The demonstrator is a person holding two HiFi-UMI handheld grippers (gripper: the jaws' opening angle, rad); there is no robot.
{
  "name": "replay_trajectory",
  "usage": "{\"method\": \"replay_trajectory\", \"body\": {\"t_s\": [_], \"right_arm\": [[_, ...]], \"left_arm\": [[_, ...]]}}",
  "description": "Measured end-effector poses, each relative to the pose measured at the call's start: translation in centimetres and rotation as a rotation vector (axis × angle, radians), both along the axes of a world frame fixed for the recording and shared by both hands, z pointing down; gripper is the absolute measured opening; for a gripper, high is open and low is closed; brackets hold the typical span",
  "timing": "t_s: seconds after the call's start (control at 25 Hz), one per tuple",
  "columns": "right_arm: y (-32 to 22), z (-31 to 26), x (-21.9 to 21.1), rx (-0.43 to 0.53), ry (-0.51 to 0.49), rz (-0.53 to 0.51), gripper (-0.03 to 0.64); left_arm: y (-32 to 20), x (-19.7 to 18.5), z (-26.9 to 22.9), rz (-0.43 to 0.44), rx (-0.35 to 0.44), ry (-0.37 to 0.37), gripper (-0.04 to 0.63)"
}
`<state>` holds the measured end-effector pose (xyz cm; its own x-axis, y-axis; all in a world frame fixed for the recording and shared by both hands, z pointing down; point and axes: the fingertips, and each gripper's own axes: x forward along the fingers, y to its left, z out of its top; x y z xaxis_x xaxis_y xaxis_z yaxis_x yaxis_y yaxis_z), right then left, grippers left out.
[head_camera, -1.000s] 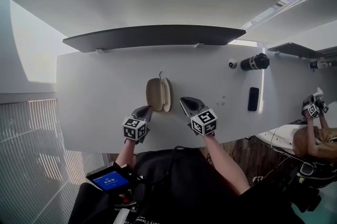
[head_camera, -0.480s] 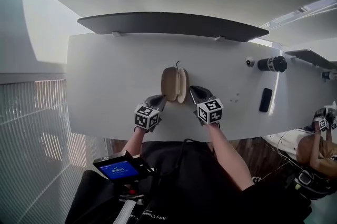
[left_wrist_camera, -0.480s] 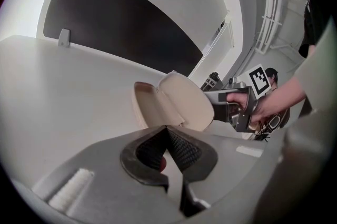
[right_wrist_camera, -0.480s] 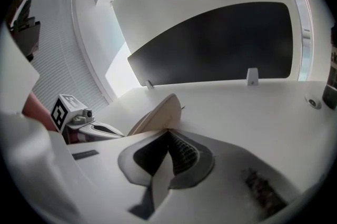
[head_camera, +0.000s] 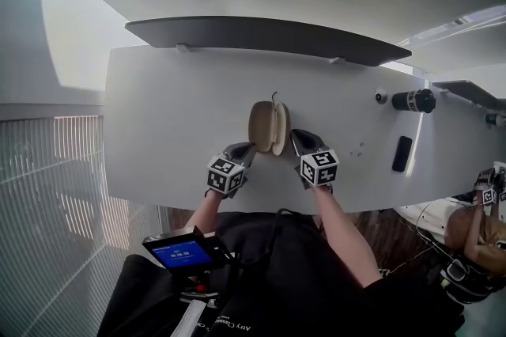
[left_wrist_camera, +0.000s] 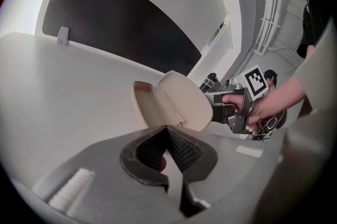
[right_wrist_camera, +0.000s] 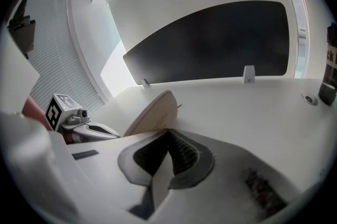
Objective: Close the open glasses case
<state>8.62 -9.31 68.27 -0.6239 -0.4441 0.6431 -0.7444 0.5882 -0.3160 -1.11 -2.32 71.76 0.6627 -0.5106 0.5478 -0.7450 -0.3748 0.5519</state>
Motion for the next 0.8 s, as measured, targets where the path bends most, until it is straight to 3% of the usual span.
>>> {"method": "replay_trajectory", "body": {"t_s": [0.8], "right_arm": [[0.13, 0.53, -0.37, -0.013, 0.001, 0.02, 0.005]], "left_arm": [[0.3, -0.24, 0.09, 0.038, -0.012, 0.027, 0.006]]}}
